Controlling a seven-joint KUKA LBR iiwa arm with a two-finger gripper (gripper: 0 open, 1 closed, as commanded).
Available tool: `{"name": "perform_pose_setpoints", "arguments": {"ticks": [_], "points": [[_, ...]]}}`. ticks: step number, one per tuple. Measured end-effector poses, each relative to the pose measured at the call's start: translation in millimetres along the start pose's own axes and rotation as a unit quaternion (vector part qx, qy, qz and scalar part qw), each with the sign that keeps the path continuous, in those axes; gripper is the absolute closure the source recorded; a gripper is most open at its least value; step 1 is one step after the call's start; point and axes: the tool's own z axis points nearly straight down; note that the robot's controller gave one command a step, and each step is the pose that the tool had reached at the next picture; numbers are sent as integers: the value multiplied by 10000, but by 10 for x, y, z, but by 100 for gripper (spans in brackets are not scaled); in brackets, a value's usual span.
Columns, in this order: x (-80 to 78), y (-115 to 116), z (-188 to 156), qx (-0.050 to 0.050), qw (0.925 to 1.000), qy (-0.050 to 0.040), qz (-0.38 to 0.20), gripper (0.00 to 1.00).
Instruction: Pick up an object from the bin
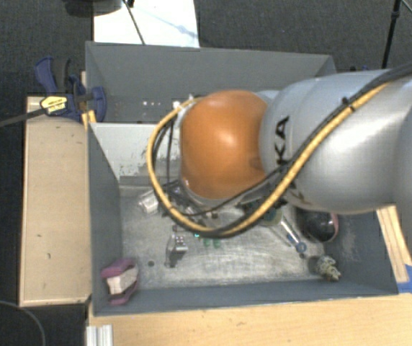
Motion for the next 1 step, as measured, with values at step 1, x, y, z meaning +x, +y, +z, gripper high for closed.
{"name": "perform_pose_setpoints", "arguments": {"ticks": [1], "points": [[-179, 400, 1293, 5, 9921, -7, -1257, 0]]}}
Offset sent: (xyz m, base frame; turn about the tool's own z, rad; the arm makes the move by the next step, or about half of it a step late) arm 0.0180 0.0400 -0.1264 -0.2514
